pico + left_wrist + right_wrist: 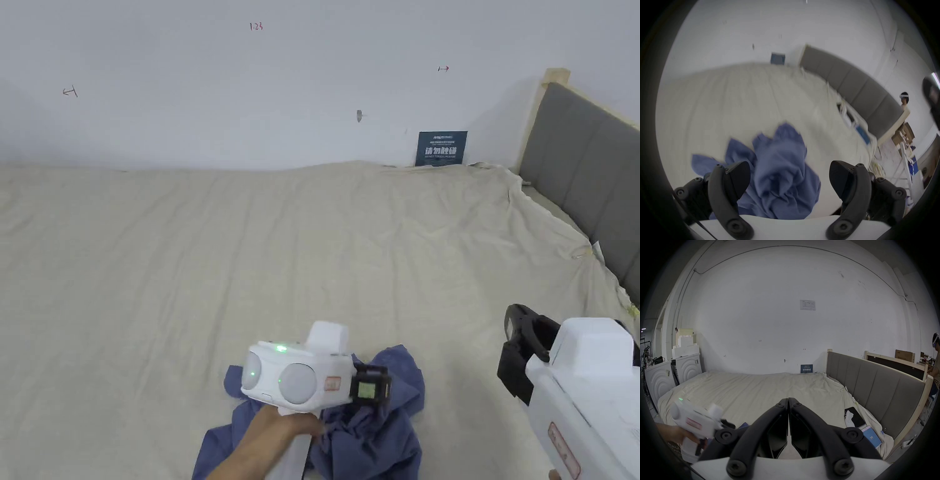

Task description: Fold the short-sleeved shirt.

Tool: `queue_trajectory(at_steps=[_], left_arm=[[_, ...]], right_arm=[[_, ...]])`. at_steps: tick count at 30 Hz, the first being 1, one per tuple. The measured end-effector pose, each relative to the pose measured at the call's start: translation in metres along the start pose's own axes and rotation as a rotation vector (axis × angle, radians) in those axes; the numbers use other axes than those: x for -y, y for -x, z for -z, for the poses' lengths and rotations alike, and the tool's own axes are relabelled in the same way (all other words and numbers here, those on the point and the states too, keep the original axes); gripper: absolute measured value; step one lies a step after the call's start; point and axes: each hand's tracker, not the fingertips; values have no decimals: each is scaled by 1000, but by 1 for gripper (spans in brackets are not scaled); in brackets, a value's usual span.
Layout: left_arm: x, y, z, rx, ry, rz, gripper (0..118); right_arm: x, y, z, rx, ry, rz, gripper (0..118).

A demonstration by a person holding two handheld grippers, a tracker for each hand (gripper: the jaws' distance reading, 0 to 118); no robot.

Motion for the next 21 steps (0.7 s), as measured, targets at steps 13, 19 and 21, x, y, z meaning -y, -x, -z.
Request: queue_trajectory(at_steps=[13, 19, 21], left_arm=[[-21, 23, -153, -413, -496, 145, 102], [0, 38, -187, -573, -622, 197, 81], [8, 42, -194, -592, -643, 200, 59]], right_arm=[[-21, 15, 4, -14, -65, -3, 0], [-27, 21, 4, -16, -93, -9, 0], [-28, 23, 4, -18, -98, -10, 0]])
